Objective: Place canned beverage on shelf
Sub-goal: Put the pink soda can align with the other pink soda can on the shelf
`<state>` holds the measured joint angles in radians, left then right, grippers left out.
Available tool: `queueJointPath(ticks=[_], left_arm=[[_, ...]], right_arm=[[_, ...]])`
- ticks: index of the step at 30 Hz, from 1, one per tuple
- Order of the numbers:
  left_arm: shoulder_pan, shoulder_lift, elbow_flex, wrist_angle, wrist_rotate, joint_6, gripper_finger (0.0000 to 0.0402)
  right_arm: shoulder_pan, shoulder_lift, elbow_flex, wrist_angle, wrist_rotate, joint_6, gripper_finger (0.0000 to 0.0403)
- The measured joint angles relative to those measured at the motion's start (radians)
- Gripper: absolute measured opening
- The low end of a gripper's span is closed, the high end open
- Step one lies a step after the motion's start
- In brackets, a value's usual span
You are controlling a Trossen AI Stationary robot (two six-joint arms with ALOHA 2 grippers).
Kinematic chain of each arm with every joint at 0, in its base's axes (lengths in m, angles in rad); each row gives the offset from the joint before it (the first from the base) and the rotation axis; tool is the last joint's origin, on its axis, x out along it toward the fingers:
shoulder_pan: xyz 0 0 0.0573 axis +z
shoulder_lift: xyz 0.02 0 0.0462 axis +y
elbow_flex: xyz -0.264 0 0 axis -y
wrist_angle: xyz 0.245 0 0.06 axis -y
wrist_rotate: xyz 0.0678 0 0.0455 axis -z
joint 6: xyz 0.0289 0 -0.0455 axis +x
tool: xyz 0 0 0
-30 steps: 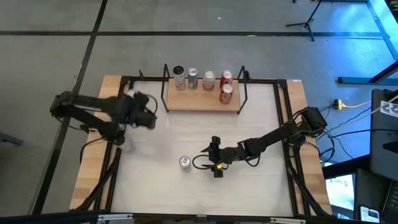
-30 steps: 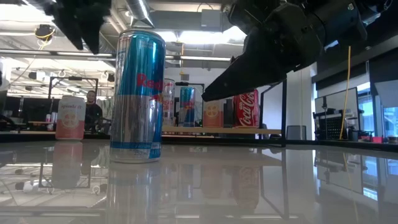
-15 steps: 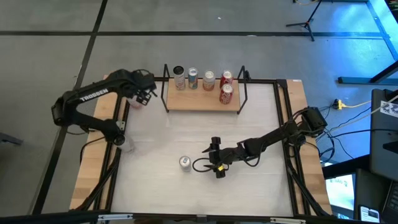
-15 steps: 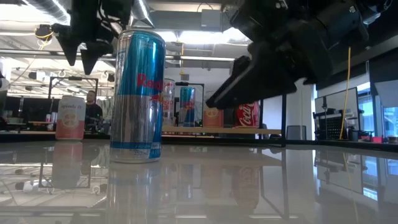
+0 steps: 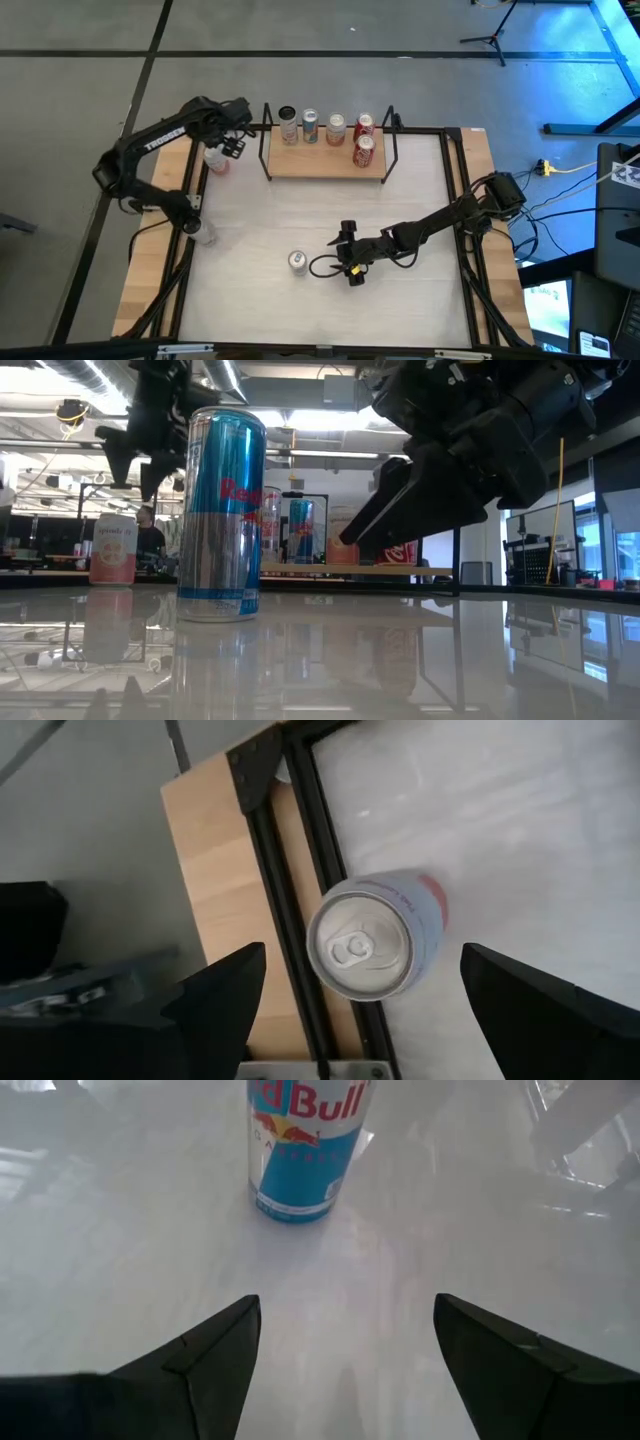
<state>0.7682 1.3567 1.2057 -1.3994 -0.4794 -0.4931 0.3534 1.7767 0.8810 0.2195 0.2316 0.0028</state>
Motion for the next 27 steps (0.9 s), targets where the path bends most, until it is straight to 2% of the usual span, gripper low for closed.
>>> queueJointPath(ticks=[6,15,27], left_arm=[[0.030,0.074,0.000,-0.005,0.047,0.047,0.0325],[0.070,0.138,0.000,-0.006,0.050,0.055,0.0325],[0.100,0.161,-0.029,-0.001,0.101,0.031,0.0325]], right_arm=[[0.000,0.003,0.000,-0.007,-0.016,0.016,0.0294],[0.000,0.066,0.000,0.008,-0.018,0.017,0.0294],[0.000,0.087,0.000,0.023,-0.035,0.017,0.0294]])
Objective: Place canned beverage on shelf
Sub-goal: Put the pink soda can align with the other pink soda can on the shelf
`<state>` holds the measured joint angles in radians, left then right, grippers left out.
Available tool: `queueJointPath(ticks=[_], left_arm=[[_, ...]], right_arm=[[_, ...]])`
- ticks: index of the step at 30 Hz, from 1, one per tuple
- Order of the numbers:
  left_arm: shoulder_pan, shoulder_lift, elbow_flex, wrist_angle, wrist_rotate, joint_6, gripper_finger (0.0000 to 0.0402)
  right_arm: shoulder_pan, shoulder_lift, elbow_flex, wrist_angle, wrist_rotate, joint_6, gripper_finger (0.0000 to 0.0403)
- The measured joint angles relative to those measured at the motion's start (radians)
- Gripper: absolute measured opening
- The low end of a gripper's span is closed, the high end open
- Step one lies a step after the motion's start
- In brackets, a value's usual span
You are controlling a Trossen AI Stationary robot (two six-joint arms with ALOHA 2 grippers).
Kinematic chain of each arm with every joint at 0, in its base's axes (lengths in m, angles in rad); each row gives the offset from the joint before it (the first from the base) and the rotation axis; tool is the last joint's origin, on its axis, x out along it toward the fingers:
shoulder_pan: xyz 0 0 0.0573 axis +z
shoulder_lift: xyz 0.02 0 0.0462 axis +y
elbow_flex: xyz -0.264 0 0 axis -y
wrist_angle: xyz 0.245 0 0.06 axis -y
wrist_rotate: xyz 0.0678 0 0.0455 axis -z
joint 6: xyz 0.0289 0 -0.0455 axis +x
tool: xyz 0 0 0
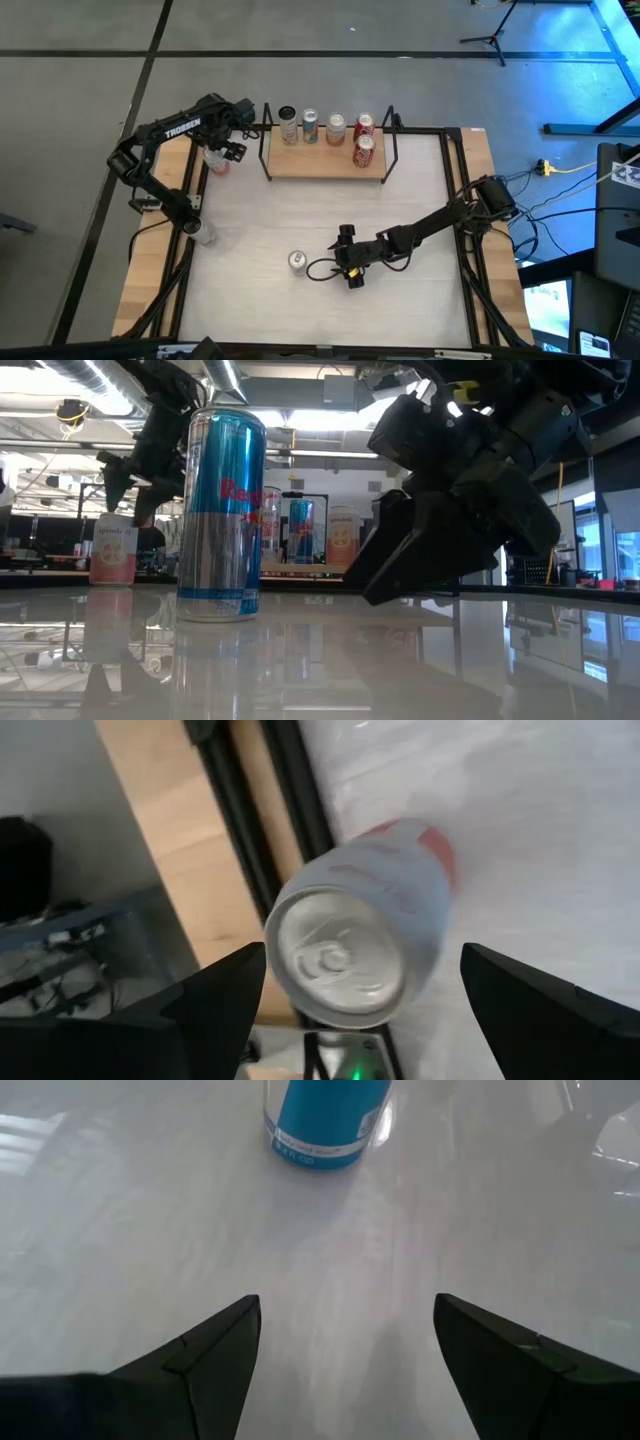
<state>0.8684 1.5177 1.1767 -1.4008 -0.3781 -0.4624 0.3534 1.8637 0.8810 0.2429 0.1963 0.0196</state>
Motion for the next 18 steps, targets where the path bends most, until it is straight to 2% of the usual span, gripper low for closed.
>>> queueJointPath(ticks=[6,18], left_arm=[[0.029,0.000,-0.067,0.025,-0.046,0.006,0.0325],[0.030,-0.001,-0.073,0.072,0.042,0.057,0.0325]], right_arm=[[0.000,0.000,0.000,0.002,-0.015,0.000,0.0294],[0.000,0.000,0.000,0.005,-0.015,0.000,0.0294]])
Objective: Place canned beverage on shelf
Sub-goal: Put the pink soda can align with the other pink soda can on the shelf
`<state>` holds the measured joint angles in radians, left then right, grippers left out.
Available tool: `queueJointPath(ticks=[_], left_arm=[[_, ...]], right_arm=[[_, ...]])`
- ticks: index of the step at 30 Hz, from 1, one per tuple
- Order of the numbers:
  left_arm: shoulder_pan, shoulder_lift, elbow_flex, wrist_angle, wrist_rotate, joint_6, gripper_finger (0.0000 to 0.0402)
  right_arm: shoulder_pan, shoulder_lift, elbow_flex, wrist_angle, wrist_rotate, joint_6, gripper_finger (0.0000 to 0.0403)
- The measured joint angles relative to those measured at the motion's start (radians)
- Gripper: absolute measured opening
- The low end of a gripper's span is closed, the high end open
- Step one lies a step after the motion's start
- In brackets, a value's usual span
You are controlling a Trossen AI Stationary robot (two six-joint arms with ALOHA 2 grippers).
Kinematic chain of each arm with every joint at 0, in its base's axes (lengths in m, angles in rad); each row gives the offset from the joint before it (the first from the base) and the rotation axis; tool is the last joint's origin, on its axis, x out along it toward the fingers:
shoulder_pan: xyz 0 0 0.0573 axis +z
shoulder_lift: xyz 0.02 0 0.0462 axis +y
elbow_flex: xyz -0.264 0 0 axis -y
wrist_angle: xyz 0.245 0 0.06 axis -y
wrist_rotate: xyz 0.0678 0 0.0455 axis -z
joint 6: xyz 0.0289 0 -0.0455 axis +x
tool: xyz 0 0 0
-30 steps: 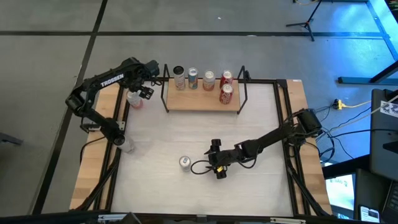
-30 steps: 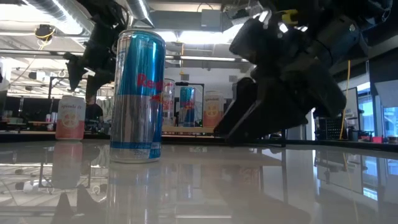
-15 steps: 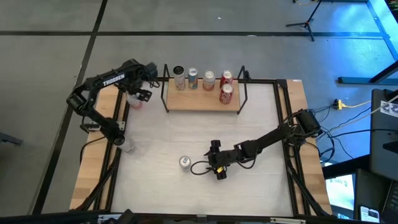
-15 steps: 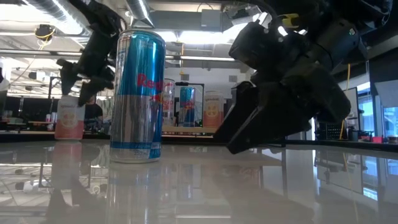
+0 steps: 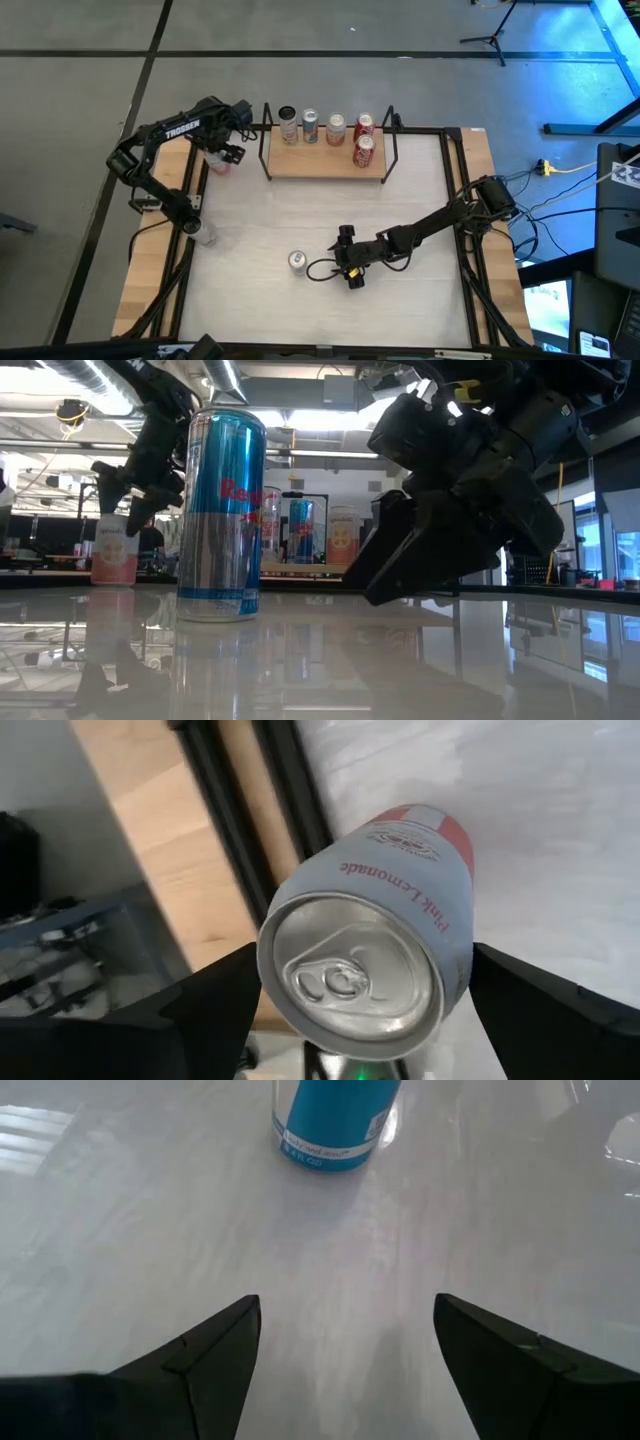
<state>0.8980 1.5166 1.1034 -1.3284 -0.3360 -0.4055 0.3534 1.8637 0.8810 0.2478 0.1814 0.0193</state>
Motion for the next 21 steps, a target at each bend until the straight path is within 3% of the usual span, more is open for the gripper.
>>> queueJointPath(ticks=[7,21], left_arm=[[0.007,0.001,-0.001,0.056,0.147,0.037,0.0325],[-0.031,0.001,-0.001,0.077,0.193,0.078,0.0325]], right_arm=[[0.000,0.000,0.000,-0.003,0.000,-0.001,0.0294],[0.000,0.000,0.000,-0.005,0.000,-0.002,0.0294]])
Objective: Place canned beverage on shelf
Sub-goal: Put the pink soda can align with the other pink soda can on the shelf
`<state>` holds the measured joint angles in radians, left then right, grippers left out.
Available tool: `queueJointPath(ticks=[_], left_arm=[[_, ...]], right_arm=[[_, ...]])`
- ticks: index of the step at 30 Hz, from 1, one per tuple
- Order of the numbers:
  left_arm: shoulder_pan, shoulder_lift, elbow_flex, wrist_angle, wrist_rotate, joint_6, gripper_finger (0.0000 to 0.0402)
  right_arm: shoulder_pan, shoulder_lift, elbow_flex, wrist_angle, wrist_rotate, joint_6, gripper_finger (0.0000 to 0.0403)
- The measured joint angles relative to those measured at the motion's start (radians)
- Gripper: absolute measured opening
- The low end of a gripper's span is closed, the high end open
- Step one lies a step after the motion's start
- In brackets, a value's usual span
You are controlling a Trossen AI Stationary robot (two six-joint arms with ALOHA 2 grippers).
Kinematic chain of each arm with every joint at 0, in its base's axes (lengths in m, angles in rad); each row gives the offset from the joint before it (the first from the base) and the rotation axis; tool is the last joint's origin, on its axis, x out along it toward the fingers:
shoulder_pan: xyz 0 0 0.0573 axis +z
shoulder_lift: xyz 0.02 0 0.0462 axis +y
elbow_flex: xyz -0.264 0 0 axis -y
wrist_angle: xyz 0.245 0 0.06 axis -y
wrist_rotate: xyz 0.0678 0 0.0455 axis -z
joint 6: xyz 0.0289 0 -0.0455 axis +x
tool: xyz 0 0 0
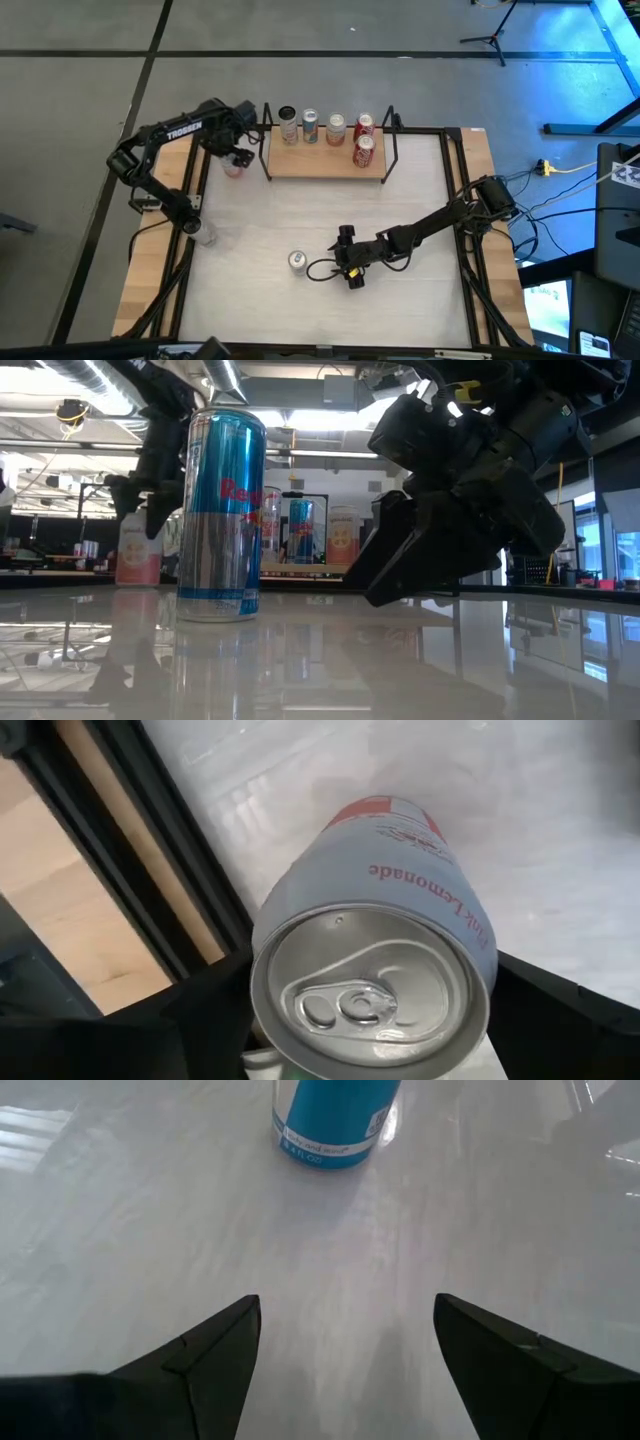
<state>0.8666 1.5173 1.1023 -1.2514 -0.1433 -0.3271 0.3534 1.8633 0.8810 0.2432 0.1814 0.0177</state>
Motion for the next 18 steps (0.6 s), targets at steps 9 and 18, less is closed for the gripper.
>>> queueJointPath(ticks=[9,18], left_arm=[[-0.023,0.000,0.000,0.036,-0.047,-0.006,0.0325],[-0.039,0.000,0.000,0.052,-0.020,0.049,0.0271]], right_arm=[[0.000,0.000,0.000,-0.007,-0.018,0.000,0.0294],[0.000,0.000,0.000,-0.007,-0.018,0.000,0.0294]])
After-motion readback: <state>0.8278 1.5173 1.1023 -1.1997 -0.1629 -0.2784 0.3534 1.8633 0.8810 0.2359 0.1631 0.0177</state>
